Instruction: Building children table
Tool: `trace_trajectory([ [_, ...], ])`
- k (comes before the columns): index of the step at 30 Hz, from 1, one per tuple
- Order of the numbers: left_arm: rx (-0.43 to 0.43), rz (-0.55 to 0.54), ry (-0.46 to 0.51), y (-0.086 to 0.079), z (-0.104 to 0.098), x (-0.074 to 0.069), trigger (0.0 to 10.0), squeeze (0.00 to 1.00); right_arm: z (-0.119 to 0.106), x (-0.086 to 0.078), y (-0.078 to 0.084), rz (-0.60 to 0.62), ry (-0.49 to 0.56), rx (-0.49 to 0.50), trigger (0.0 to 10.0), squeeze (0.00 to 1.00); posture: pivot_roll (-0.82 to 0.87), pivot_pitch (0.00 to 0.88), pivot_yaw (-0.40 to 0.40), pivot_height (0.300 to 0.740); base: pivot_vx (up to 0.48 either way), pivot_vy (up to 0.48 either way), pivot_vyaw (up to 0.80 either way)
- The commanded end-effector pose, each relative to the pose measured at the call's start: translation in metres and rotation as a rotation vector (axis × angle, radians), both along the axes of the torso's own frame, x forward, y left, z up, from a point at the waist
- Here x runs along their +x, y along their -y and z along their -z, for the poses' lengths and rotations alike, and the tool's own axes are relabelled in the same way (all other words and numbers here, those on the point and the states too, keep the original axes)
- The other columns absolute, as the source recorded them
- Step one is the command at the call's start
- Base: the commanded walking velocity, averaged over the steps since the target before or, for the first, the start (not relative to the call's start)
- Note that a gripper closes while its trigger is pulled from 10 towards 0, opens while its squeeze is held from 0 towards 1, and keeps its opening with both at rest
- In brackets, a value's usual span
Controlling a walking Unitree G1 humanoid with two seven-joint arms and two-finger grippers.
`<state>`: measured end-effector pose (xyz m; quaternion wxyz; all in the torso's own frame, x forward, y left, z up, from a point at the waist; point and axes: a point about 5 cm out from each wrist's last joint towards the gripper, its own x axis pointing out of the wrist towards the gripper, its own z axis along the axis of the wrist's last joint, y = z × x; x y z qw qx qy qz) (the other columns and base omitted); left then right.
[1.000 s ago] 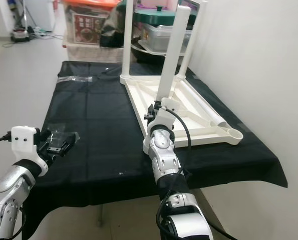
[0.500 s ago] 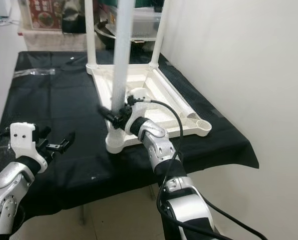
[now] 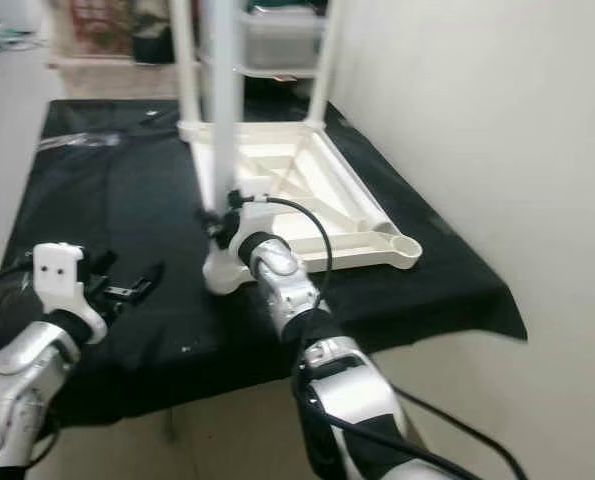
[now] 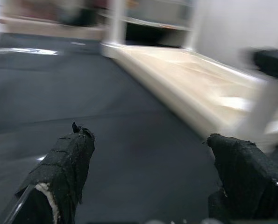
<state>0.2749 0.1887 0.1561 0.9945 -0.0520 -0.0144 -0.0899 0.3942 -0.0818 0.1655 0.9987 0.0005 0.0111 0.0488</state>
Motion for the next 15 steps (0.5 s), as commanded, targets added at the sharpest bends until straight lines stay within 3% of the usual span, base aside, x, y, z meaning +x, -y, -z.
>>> trace_trajectory([
  [1,-0.004,0.006,0.004,0.002,-0.001,-0.002,10.0,0.0,0.036,-0.01,0.056,0.321,-0.129,-0.133,0.0,0.0,0.15,0.0,-0.143,0.74,0.0,0.0,0.0],
  [2,-0.005,0.009,0.005,0.003,-0.001,-0.004,10.0,0.0,0.04,-0.018,0.065,0.378,-0.113,-0.14,0.0,0.0,0.14,0.0,-0.138,0.74,0.0,0.0,0.0],
  [10,-0.007,0.013,0.006,0.005,-0.001,-0.005,10.0,0.0,0.036,-0.032,0.056,0.313,-0.064,-0.129,0.0,0.0,0.12,0.0,-0.131,0.74,0.0,0.0,0.0],
  [11,-0.008,0.013,0.006,0.004,-0.001,-0.006,10.0,0.0,0.033,-0.032,0.047,0.229,-0.076,-0.114,10.0,0.0,0.13,0.0,-0.134,0.74,0.0,0.0,0.0],
  [12,-0.009,0.012,0.005,0.002,-0.002,-0.006,10.0,0.0,0.023,-0.032,0.033,0.097,-0.006,-0.058,10.0,1.0,0.13,0.0,-0.135,0.74,0.0,0.0,0.0],
  [13,-0.009,0.012,0.005,0.002,-0.002,-0.006,10.0,0.0,0.023,-0.032,0.033,0.097,-0.006,-0.058,10.0,1.0,0.13,0.0,-0.135,0.74,0.0,0.0,0.0],
  [14,-0.008,0.01,0.004,-0.001,-0.002,-0.007,10.0,0.0,0.013,-0.033,0.018,-0.036,0.063,0.001,10.0,1.0,0.13,0.0,-0.137,0.74,0.0,0.0,0.0],
  [15,-0.008,0.01,0.004,-0.001,-0.002,-0.007,10.0,0.0,0.013,-0.033,0.018,-0.036,0.063,0.001,10.0,1.0,0.13,0.0,-0.137,0.74,0.0,0.0,0.0],
])
